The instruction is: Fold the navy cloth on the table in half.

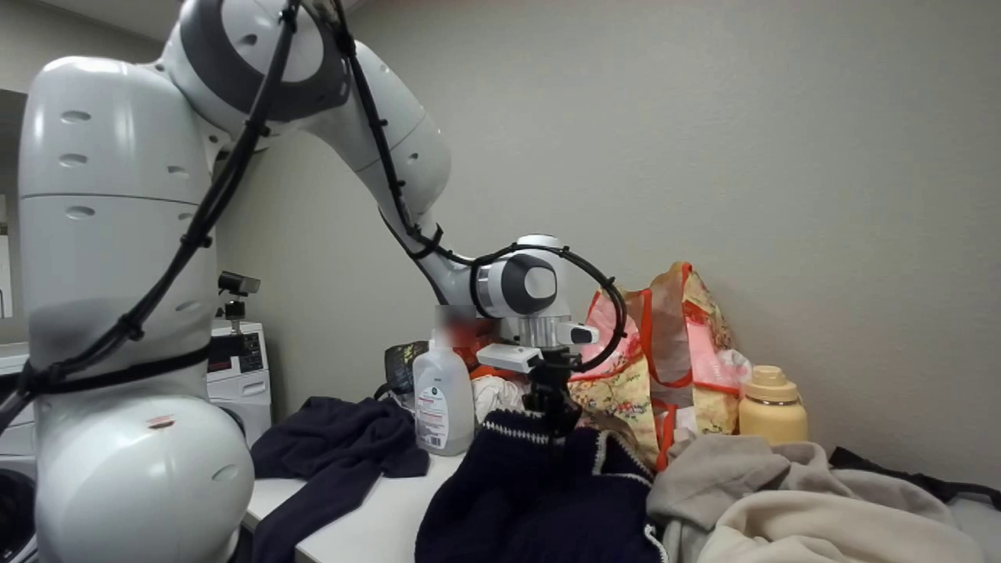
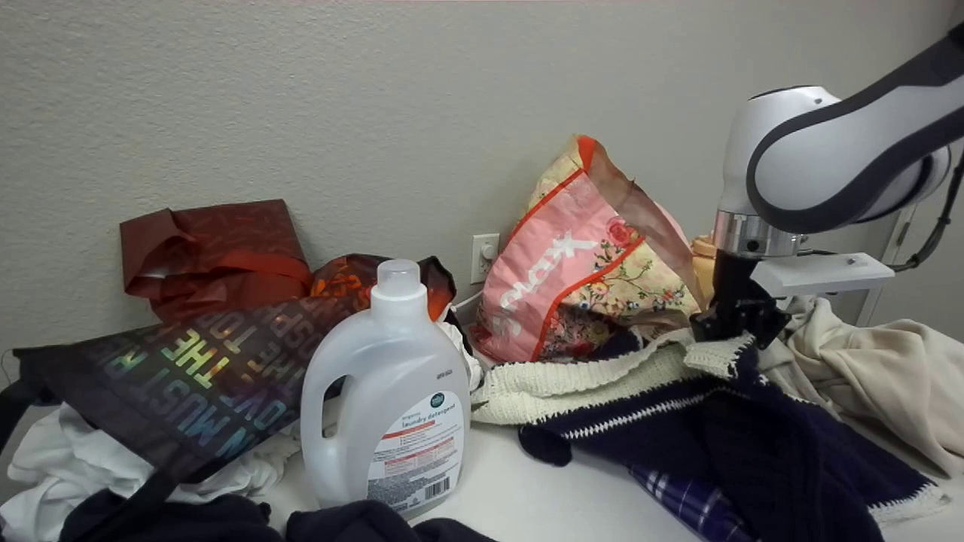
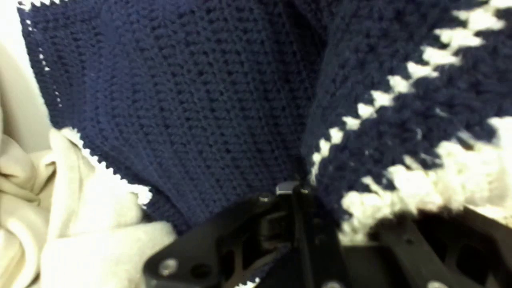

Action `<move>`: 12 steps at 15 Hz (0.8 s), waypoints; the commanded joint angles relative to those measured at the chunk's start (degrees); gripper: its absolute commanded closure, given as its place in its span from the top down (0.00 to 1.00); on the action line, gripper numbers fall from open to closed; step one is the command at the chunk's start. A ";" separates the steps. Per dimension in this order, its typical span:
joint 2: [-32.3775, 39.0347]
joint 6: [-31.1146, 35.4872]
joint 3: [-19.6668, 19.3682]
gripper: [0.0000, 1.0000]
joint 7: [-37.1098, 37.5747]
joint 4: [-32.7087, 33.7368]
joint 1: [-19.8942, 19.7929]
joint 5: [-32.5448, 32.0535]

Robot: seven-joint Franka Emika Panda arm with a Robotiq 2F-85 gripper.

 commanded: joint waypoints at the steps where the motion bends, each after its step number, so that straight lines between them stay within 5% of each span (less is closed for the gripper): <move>1: 2.03 -5.75 -2.28 0.03 -2.12 4.83 -2.11 2.80; 12: 9.38 -18.60 -8.21 0.03 -1.58 13.58 -7.14 2.84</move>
